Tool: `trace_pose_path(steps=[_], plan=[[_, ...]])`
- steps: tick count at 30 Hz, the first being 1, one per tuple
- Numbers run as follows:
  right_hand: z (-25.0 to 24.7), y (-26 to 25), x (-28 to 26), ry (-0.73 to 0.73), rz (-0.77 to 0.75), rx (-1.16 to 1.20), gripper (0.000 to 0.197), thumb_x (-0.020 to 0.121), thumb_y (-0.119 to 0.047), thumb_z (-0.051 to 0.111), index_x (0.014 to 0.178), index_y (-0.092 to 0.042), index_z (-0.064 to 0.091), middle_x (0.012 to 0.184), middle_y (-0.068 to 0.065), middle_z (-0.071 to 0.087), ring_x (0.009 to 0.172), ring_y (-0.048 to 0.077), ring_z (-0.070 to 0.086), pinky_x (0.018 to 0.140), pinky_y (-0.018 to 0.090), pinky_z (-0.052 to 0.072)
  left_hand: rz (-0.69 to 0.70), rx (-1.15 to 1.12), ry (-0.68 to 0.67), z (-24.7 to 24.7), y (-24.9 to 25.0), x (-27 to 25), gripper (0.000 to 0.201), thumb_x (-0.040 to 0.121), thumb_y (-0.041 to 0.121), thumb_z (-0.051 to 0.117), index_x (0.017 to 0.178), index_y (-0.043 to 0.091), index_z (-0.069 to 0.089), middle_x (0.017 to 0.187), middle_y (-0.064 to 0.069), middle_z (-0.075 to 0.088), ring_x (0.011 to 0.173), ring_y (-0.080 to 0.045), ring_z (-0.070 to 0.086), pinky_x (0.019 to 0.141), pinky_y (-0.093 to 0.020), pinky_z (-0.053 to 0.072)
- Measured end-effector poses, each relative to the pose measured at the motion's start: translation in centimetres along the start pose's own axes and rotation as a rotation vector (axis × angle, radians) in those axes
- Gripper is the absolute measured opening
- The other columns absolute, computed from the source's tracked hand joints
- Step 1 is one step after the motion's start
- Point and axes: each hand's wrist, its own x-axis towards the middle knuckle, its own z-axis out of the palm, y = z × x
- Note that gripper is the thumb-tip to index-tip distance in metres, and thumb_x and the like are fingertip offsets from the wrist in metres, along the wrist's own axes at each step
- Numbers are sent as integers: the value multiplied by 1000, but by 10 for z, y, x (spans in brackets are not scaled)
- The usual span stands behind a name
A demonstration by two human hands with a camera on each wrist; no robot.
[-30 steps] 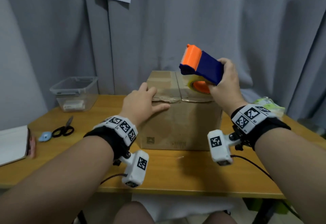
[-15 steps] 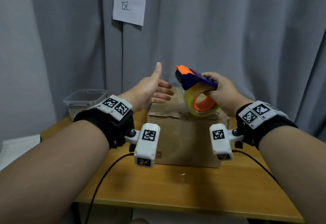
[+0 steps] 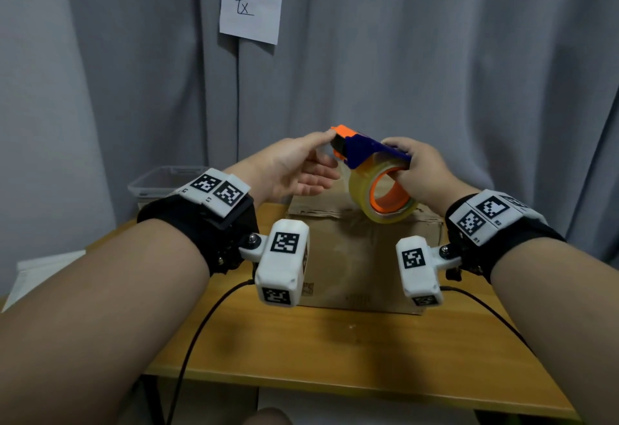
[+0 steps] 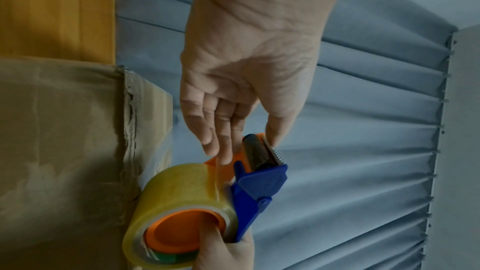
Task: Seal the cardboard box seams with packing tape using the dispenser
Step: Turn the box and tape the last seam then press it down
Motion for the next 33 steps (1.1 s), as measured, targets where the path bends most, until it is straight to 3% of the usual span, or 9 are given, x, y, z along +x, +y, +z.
trace_pose_path(steps=[5, 10, 14, 16, 19, 22, 26, 30, 33], plan=[[-2, -4, -5, -13, -40, -25, 46, 82, 10, 59, 121, -14, 58, 109, 6, 62, 104, 22, 57, 88, 30, 46, 35, -22, 6, 0, 9, -4, 23, 93, 26, 54, 81, 9, 63, 68, -2, 67, 56, -11, 61, 52, -18, 50], [-7, -6, -8, -88, -20, -28, 44, 81, 0, 68, 118, -17, 53, 109, 6, 62, 102, 24, 60, 84, 30, 47, 29, 127, 69, 2, 18, -6, 16, 90, 16, 53, 80, 7, 64, 61, -1, 66, 54, -11, 58, 49, -17, 47], [-13, -19, -5, -275, -36, -143, 99, 61, -44, 81, 141, -40, 24, 130, 3, 50, 112, 22, 56, 98, 43, 47, 58, 287, 153, 0, 29, -4, 15, 88, 15, 52, 80, 7, 61, 65, -2, 61, 52, -11, 54, 49, -18, 45], [-12, -26, -5, -325, -116, -201, 109, 61, -46, 81, 144, -49, 11, 132, 3, 48, 113, 21, 55, 99, 43, 46, 69, 343, 135, 0, 34, -3, 12, 88, 14, 51, 82, 8, 59, 66, -3, 59, 53, -12, 54, 48, -18, 45], [-11, -33, -3, -334, -197, -235, 104, 72, -33, 79, 148, -44, 9, 130, 3, 50, 109, 21, 55, 97, 41, 47, 124, 444, 116, -5, 38, -2, 10, 87, 10, 47, 85, 7, 57, 68, -5, 56, 54, -14, 54, 49, -18, 45], [-17, -43, -2, -340, -235, -259, 102, 68, -51, 76, 146, -50, 10, 131, 2, 48, 111, 19, 51, 98, 38, 44, 197, 526, 143, -17, 35, 1, 14, 88, 8, 45, 88, 6, 58, 68, -7, 55, 55, -15, 52, 49, -17, 43], [-36, -66, 7, -289, -344, -498, 80, 77, -54, 66, 143, -51, 21, 101, 1, 48, 87, 16, 47, 77, 30, 37, 227, 443, 219, -24, 19, 6, 19, 88, 7, 44, 71, 11, 52, 62, -5, 49, 55, -16, 45, 52, -23, 35], [-39, -76, 7, -342, -374, -574, 68, 84, -47, 64, 142, -47, 30, 87, -9, 42, 74, 7, 41, 76, 26, 32, 230, 394, 275, -24, -1, 10, 20, 86, 8, 43, 68, 11, 50, 59, -5, 46, 54, -18, 44, 50, -25, 33], [-35, -63, 3, -394, -334, -692, 68, 82, -52, 64, 140, -54, 29, 84, -12, 38, 79, 13, 43, 76, 30, 37, 170, 391, 331, -33, -22, 12, 24, 87, 13, 44, 64, 13, 48, 58, -6, 49, 62, -23, 47, 54, -27, 33]])
